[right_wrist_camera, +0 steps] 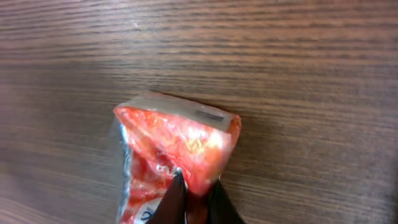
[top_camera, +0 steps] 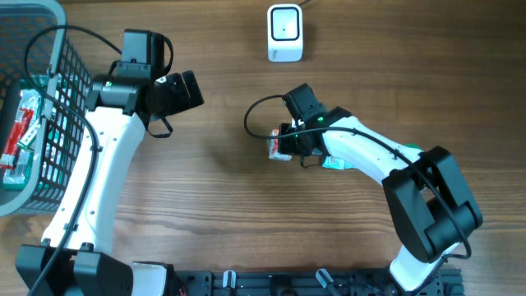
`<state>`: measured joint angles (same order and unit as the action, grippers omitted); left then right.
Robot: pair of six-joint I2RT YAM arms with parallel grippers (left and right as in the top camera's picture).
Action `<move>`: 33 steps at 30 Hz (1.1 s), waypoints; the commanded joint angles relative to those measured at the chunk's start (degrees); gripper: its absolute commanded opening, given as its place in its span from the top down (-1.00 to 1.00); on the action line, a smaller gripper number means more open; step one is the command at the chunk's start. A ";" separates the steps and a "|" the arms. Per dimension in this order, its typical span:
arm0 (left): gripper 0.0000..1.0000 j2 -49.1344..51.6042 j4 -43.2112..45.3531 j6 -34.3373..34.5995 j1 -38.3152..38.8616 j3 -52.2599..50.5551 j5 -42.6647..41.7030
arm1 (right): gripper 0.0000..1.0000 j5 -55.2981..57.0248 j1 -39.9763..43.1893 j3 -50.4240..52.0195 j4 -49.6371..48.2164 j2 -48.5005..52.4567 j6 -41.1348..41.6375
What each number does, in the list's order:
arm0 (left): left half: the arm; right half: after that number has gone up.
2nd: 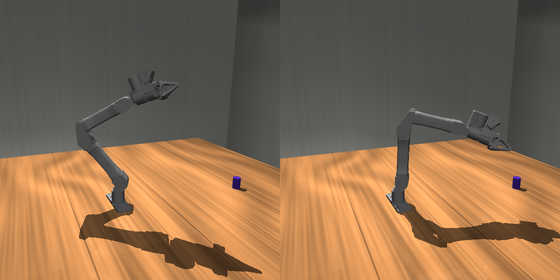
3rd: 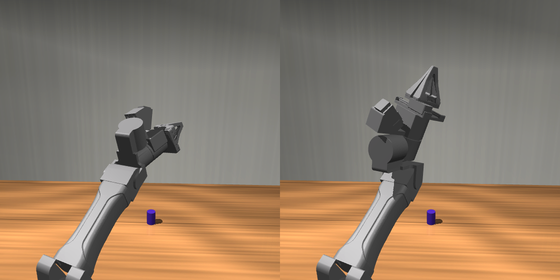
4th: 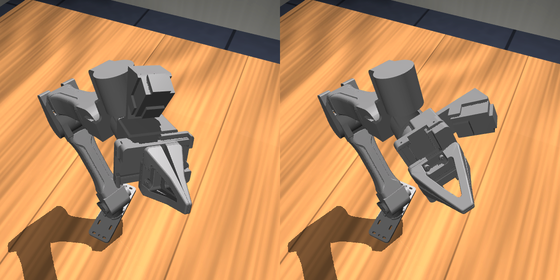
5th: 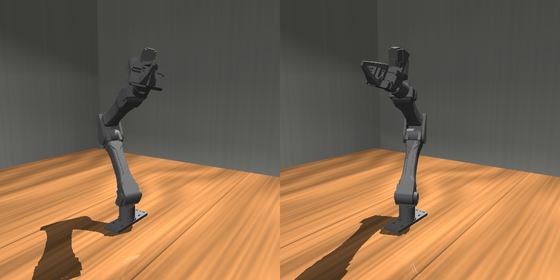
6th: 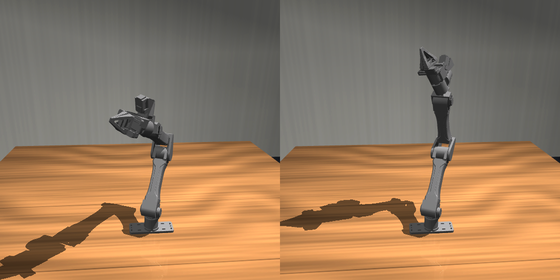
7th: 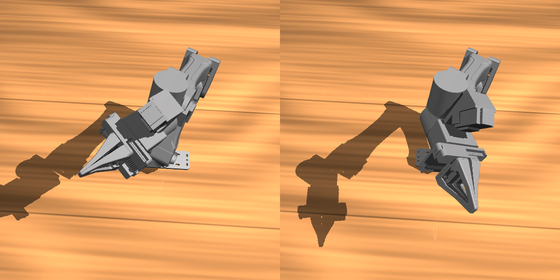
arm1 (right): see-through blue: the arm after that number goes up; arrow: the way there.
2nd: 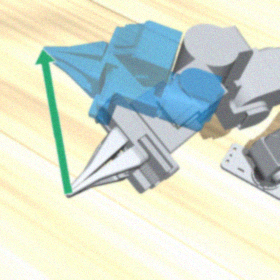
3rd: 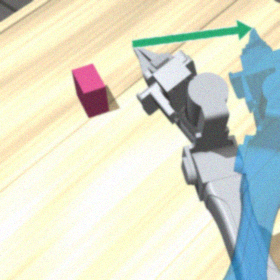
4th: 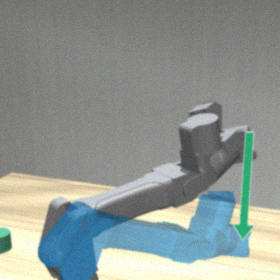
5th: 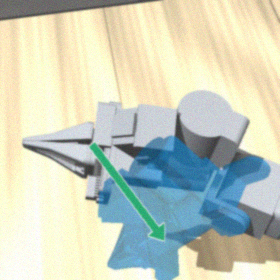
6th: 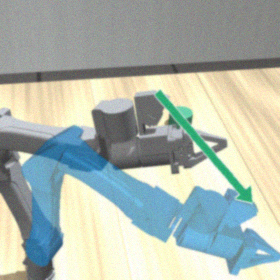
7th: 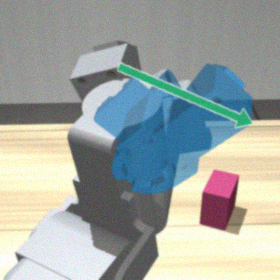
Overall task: Scan the item barcode
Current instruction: 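Carry the tissue pack left and place it beside the orange box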
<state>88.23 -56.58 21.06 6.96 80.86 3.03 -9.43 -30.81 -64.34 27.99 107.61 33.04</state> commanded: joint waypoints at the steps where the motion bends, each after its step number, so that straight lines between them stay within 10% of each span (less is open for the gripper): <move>1: -1.00 -0.46 0.17 -0.94 -0.11 0.04 -0.63 | 0.92 -1.55 1.20 -2.80 2.49 -3.43 -1.92; 13: -1.00 -0.46 0.17 -0.94 -0.11 0.04 -0.63 | 0.91 13.75 5.40 -2.49 15.76 -12.28 -4.57; 33: -0.99 -0.46 0.17 -0.94 -0.11 0.04 -0.63 | 0.63 8.11 5.29 4.83 9.31 -9.51 -5.27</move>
<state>88.23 -56.55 21.06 6.96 80.86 3.03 0.82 -25.19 -61.39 39.11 96.86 28.88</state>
